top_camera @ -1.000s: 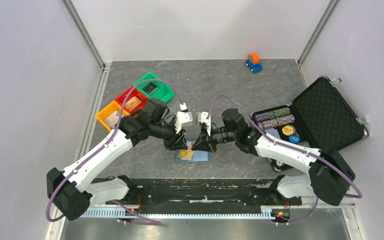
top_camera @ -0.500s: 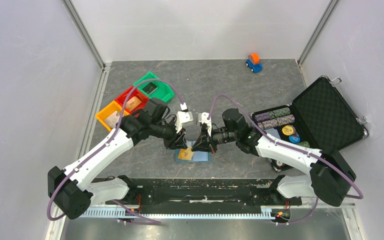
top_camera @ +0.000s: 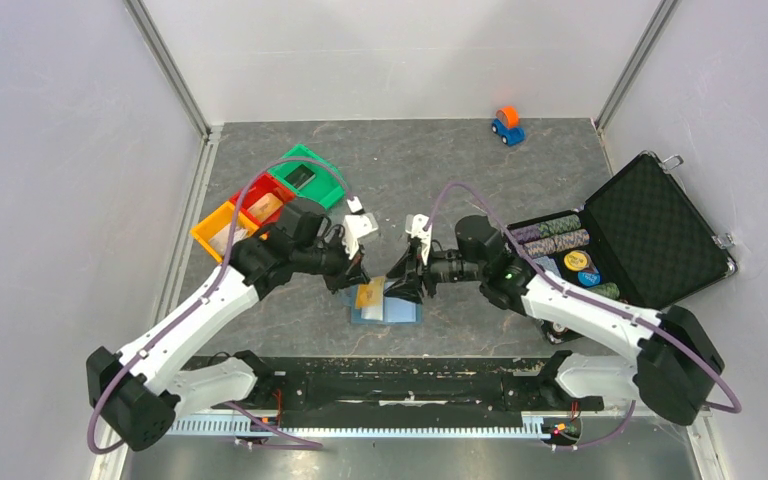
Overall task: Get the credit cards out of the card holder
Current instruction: Place the credit card in the storage box.
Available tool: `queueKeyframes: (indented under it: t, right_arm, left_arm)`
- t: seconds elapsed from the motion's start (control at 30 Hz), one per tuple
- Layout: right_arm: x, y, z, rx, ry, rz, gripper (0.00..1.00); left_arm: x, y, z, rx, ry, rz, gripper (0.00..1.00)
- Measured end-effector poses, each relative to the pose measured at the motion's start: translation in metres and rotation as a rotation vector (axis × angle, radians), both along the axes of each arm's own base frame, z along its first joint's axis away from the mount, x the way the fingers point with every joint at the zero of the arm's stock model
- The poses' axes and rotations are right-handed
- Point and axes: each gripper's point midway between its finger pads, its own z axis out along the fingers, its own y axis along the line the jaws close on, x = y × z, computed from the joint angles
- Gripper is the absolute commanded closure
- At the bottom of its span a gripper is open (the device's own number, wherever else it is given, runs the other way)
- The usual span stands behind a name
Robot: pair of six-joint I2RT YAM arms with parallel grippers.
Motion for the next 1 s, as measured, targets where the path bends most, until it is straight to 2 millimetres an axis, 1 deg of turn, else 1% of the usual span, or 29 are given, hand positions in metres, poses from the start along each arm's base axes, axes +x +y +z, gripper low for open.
queueKeyframes:
  t: [0.03,0.1,0.17,0.23,0.27,0.3,0.33,0.47,0.53,0.57,0.63,0.67,0.8,1.0]
  right_arm:
    - [0.003,-0.001,0.005,0.01,-0.009,-0.02,0.39]
    - [0.008,-0.005,0.018,0.035,-0.034,-0.067,0.33]
    - [0.011,-0.01,0.032,0.067,-0.063,-0.11,0.26]
    - [0.014,-0.016,0.045,0.104,-0.096,-0.156,0.15]
    - [0.014,-0.019,0.049,0.117,-0.102,-0.171,0.09]
    - [0.015,-0.021,0.053,0.13,-0.113,-0.189,0.03]
    - [0.015,-0.024,0.055,0.14,-0.115,-0.203,0.02]
    - [0.016,-0.031,0.053,0.157,-0.116,-0.25,0.02]
    - [0.018,-0.032,0.05,0.154,-0.108,-0.266,0.02]
    - [0.019,-0.033,0.049,0.152,-0.102,-0.274,0.02]
    - [0.019,-0.034,0.047,0.151,-0.091,-0.287,0.02]
    - [0.02,-0.034,0.046,0.15,-0.087,-0.292,0.02]
    - [0.019,-0.036,0.044,0.151,-0.074,-0.303,0.02]
    - [0.018,-0.036,0.044,0.159,-0.062,-0.303,0.02]
  left_arm:
    - [0.006,0.003,0.002,-0.005,-0.013,0.049,0.98]
    - [0.023,0.011,0.009,-0.012,-0.047,0.172,0.98]
    - [0.047,0.023,0.018,-0.031,-0.085,0.339,0.98]
    - [0.073,0.037,0.029,-0.069,-0.124,0.511,0.98]
    - [0.081,0.043,0.033,-0.09,-0.135,0.574,0.98]
    - [0.094,0.053,0.04,-0.13,-0.154,0.68,0.98]
    - [0.099,0.058,0.041,-0.139,-0.159,0.714,0.98]
    - [0.133,0.094,0.054,-0.251,-0.167,1.003,0.98]
    - [0.148,0.118,0.058,-0.322,-0.157,1.151,0.98]
    - [0.154,0.129,0.057,-0.348,-0.153,1.208,0.98]
    - [0.164,0.156,0.054,-0.427,-0.157,1.357,0.98]
    - [0.166,0.168,0.05,-0.46,-0.159,1.425,0.98]
    - [0.167,0.198,0.035,-0.576,-0.173,1.63,0.98]
    - [0.18,0.236,0.029,-0.722,-0.227,1.903,0.98]
